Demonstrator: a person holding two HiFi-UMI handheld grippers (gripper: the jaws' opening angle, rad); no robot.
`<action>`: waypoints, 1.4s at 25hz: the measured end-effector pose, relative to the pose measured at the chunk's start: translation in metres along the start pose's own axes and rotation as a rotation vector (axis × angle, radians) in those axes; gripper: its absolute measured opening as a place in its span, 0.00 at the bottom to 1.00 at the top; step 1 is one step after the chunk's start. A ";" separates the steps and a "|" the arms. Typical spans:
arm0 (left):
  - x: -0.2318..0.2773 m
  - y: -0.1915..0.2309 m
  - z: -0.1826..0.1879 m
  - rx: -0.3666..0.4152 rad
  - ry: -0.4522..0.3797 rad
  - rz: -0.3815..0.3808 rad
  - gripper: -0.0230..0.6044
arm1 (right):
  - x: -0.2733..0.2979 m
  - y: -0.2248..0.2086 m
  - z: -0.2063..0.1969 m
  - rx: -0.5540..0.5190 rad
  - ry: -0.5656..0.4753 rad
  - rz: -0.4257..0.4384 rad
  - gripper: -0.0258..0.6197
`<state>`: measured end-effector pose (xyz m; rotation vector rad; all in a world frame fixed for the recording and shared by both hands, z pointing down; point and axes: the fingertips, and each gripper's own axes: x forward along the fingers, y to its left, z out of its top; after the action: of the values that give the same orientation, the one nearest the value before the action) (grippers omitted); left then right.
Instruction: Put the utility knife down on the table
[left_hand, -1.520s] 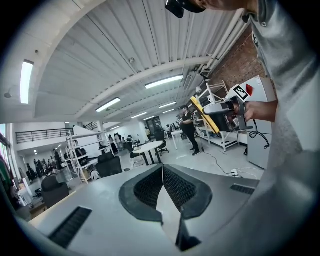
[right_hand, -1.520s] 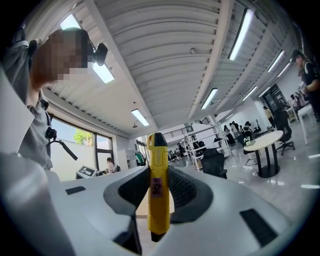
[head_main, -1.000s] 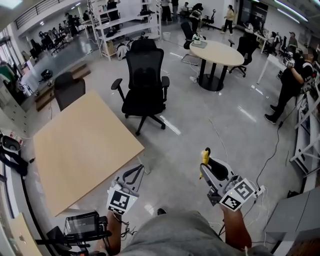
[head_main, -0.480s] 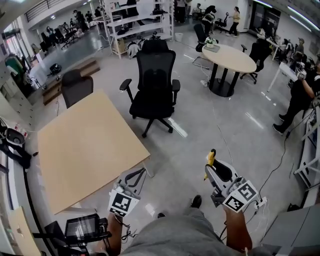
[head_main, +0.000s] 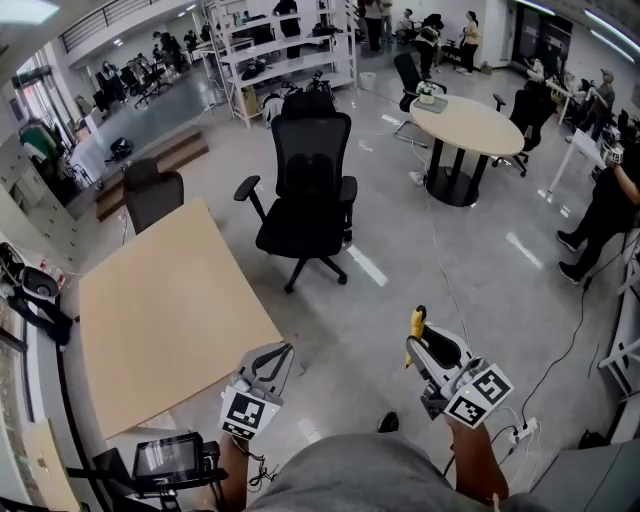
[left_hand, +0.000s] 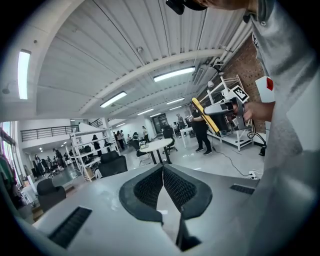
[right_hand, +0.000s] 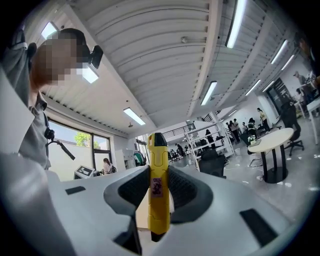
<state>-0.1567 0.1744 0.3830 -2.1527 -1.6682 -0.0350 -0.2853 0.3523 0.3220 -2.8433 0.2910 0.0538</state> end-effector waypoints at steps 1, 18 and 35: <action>0.015 -0.004 0.004 0.001 0.003 0.003 0.05 | -0.002 -0.015 0.004 0.001 0.000 0.006 0.23; 0.190 -0.051 0.061 0.014 0.036 -0.033 0.05 | -0.039 -0.185 0.040 0.036 -0.015 0.014 0.23; 0.301 0.075 0.051 -0.016 -0.014 -0.036 0.05 | 0.085 -0.275 0.067 0.001 0.014 -0.018 0.23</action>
<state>-0.0139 0.4540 0.3945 -2.1396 -1.7196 -0.0444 -0.1462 0.6133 0.3274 -2.8461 0.2685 0.0299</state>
